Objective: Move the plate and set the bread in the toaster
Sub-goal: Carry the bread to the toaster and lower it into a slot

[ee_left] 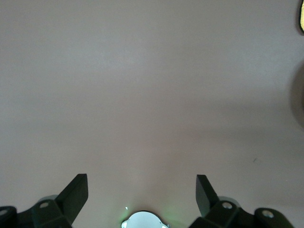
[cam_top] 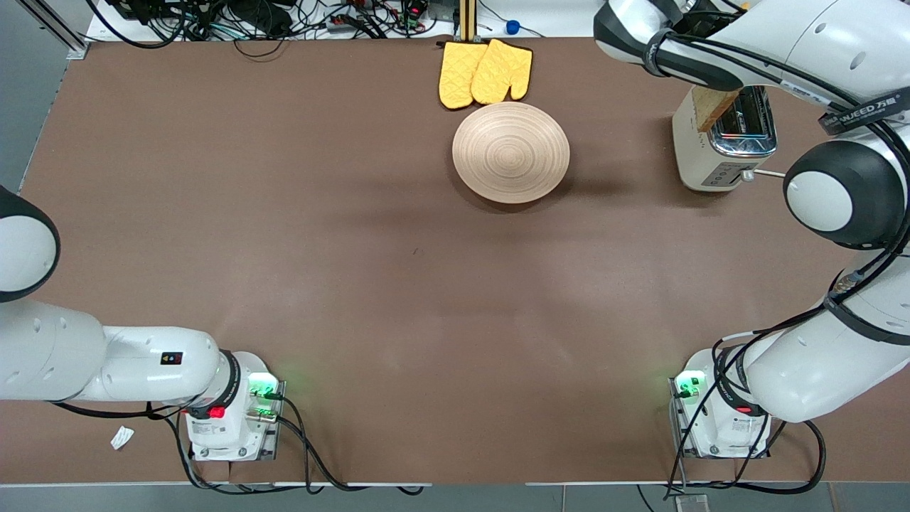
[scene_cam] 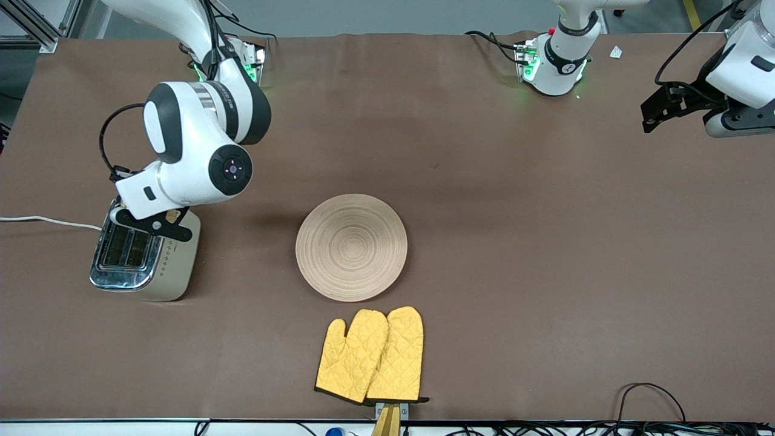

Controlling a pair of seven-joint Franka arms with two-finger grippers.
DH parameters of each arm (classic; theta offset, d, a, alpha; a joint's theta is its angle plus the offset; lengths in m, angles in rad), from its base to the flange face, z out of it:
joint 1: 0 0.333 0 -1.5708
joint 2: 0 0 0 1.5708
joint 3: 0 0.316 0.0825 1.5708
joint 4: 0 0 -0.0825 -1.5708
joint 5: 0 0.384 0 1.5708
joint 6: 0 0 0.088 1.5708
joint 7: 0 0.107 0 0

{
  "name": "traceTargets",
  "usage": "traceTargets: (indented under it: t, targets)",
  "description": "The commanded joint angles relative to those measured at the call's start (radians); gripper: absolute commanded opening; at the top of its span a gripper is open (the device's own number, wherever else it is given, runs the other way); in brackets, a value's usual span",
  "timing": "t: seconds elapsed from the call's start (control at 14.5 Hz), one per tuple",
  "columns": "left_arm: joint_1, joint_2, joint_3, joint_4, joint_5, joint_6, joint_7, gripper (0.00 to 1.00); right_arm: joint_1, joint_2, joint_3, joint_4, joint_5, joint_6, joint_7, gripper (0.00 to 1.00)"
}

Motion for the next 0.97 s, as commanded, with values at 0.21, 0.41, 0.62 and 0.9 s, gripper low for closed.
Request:
traceTargets:
  t: [0.21,0.41,0.62,0.9]
  targets:
    - [0.074,-0.024,0.002,-0.024,-0.039,-0.008,0.089,1.00,-0.066,0.032,0.002,-0.034,-0.157,0.018,0.005,0.00]
    - [0.111,-0.029,0.002,-0.024,-0.039,-0.008,0.152,1.00,-0.106,0.035,0.004,-0.057,-0.165,0.071,0.006,0.00]
    - [0.108,-0.029,-0.008,-0.024,-0.040,-0.008,0.159,1.00,-0.117,0.049,0.004,-0.066,-0.162,0.090,0.014,0.00]
    - [0.102,-0.018,-0.037,-0.025,-0.057,-0.008,0.160,1.00,-0.109,0.054,0.005,-0.069,-0.156,0.107,0.017,0.00]
